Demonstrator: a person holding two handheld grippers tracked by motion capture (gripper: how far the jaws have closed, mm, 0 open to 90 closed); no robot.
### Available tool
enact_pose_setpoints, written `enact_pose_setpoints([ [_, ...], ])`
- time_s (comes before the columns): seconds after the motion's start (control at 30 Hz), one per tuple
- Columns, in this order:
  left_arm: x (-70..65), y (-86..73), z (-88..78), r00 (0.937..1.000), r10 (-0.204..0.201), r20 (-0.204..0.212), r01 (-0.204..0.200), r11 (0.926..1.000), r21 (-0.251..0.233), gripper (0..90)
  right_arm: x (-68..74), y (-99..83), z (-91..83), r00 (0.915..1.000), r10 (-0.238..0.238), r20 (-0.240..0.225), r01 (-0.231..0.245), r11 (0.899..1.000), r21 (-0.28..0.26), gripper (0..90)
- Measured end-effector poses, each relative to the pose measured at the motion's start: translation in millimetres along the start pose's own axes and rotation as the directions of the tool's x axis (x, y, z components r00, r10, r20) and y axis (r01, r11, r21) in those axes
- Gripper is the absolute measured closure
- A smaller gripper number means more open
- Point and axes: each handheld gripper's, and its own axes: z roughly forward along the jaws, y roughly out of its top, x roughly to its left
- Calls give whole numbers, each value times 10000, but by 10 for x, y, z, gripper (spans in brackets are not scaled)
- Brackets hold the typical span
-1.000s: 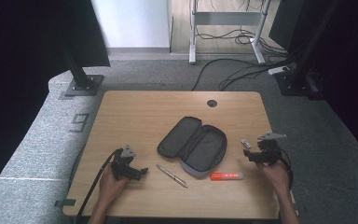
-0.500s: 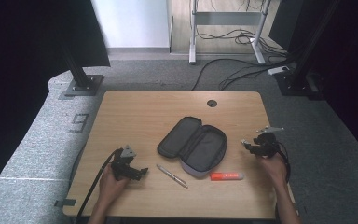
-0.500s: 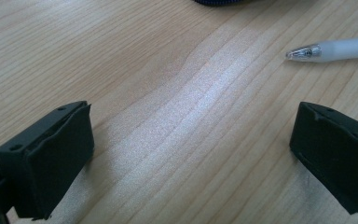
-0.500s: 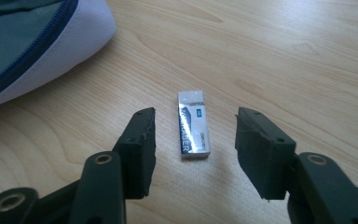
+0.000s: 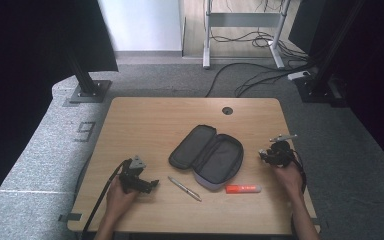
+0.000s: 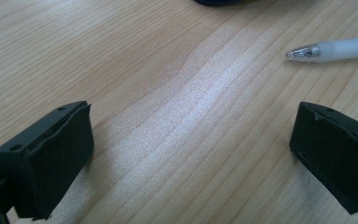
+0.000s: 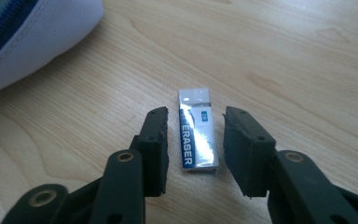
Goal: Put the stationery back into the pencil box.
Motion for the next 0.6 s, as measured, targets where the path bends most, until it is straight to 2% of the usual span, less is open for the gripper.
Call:
enact_pose_setpoints([
  [0.13, 0, 0, 0, 10000, 2, 2, -2, 10000, 3, 0, -9, -14, 4, 9999, 87, -77, -87, 9999, -61, 658],
  [0.17, 0, 0, 0, 10000, 1, 2, -1, 10000, 2, 0, -14, -21, -1, 9998, 176, -116, -177, 9998, -84, 708],
  [0.3, 0, 0, 0, 10000, 2, 3, -2, 10000, 3, 0, -17, -34, -10, 9987, 417, -276, -420, 9991, -115, 711],
  [0.6, 0, 0, 0, 10000, 0, 1, 0, 10000, -1, 0, 27, 12, -74, 9987, 294, -410, -305, 9991, -279, 714],
])
